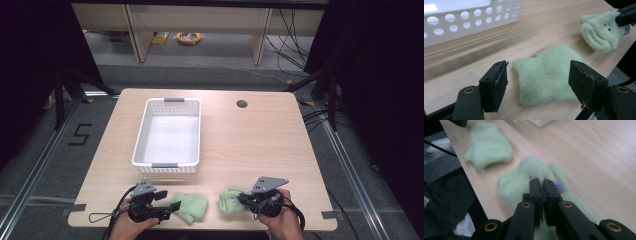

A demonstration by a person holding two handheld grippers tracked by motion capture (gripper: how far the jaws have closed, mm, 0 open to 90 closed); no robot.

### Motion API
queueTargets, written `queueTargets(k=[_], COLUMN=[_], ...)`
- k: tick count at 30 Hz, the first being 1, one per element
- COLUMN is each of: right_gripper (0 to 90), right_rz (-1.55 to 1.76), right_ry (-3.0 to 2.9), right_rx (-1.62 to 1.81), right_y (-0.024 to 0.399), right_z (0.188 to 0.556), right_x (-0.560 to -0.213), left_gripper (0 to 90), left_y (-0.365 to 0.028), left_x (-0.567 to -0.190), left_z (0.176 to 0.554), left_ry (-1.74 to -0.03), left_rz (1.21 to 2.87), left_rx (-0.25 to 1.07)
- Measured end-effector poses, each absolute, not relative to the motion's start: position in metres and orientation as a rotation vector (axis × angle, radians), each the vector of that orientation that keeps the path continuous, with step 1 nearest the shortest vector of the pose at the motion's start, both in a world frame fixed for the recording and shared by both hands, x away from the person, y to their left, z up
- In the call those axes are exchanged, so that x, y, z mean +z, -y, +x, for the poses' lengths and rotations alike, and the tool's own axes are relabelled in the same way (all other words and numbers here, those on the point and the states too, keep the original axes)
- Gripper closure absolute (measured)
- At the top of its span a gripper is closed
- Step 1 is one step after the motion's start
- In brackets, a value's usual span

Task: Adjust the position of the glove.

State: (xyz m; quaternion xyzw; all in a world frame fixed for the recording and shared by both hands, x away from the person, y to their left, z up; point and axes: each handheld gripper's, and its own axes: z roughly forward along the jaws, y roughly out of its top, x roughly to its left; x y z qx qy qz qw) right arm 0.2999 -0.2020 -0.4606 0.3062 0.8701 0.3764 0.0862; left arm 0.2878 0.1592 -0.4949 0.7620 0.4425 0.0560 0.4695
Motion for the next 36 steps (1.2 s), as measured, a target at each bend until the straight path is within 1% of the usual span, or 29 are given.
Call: queueTargets(k=[5,15,29,33,35,36], right_gripper=[87.1,87.1,87.1,87.1,87.1,87.1], right_rz=[0.881,0.767,0.701,0.685,0.667,0.657], right_ry=[-2.586,-2.606,-2.675,-2.685,-2.692,-2.697], right_rx=[1.170,1.221,1.231,1.250,1.261,1.252], right_y=[0.189,0.149,0.098,0.091,0.087,0.086], right_z=[0.303,0.315,0.330,0.330,0.329,0.328], right_x=[-0.452,-0.435,-0.437,-0.437,-0.437,-0.436], left_gripper=[31.0,31.2,34.7,38.6,43.5,48.2], left_y=[-0.156,-0.144,-0.139,-0.139,-0.139,-0.140], left_x=[-0.489,-0.485,-0.487,-0.488,-0.488,-0.489], left_z=[0.283,0.273,0.272,0.273,0.274,0.274], left_ry=[-1.042,-0.986,-0.958,-0.952,-0.958,-0.951], left_rz=[1.870,1.880,1.906,1.922,1.922,1.914], left_rx=[0.132,0.100,0.136,0.156,0.179,0.184])
